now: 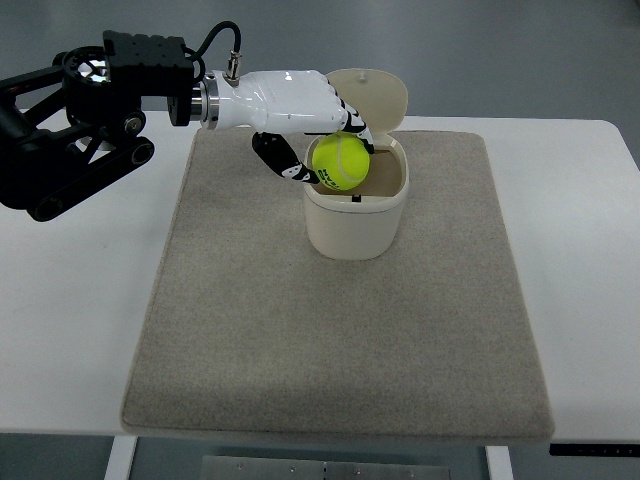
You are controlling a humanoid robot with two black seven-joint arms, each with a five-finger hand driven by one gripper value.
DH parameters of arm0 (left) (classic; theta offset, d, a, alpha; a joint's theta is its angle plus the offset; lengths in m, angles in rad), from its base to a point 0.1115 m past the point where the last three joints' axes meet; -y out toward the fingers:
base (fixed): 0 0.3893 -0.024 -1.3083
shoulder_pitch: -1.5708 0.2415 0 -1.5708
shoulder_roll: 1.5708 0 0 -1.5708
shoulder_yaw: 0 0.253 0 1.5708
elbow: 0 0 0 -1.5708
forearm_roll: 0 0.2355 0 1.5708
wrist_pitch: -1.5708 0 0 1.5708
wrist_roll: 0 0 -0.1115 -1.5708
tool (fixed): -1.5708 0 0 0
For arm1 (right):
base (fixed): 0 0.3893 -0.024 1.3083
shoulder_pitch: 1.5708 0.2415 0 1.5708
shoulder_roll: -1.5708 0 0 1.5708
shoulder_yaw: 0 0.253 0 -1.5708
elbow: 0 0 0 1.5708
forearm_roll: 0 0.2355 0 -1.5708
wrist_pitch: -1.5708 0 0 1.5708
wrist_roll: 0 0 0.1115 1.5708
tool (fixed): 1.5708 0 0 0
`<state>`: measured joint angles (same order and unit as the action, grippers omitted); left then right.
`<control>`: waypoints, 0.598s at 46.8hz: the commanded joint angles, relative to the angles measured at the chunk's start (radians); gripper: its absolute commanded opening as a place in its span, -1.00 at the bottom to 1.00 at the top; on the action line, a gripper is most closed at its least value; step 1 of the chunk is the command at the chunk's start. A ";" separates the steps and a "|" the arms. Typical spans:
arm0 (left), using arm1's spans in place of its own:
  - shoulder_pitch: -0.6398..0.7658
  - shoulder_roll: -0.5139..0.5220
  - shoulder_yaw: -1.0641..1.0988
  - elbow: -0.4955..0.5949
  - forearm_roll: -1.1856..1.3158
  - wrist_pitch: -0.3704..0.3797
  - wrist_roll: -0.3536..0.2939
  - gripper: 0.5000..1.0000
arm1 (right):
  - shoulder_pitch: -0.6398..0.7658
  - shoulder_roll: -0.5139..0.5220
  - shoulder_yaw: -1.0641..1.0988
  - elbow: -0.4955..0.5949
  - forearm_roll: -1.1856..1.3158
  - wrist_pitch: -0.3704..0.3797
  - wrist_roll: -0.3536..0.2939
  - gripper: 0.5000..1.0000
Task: Put tennis ball into box with left hand
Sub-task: 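Open the left hand fingers to drop the ball into the bin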
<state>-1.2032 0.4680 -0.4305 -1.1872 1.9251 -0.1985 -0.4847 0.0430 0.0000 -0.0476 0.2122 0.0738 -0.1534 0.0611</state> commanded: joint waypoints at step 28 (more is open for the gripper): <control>0.027 -0.065 -0.008 0.054 -0.026 0.024 0.000 0.96 | 0.000 0.000 0.000 -0.001 0.000 0.000 0.000 0.61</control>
<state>-1.1857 0.3939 -0.4385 -1.1212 1.9050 -0.1747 -0.4847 0.0430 0.0000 -0.0475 0.2119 0.0738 -0.1537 0.0614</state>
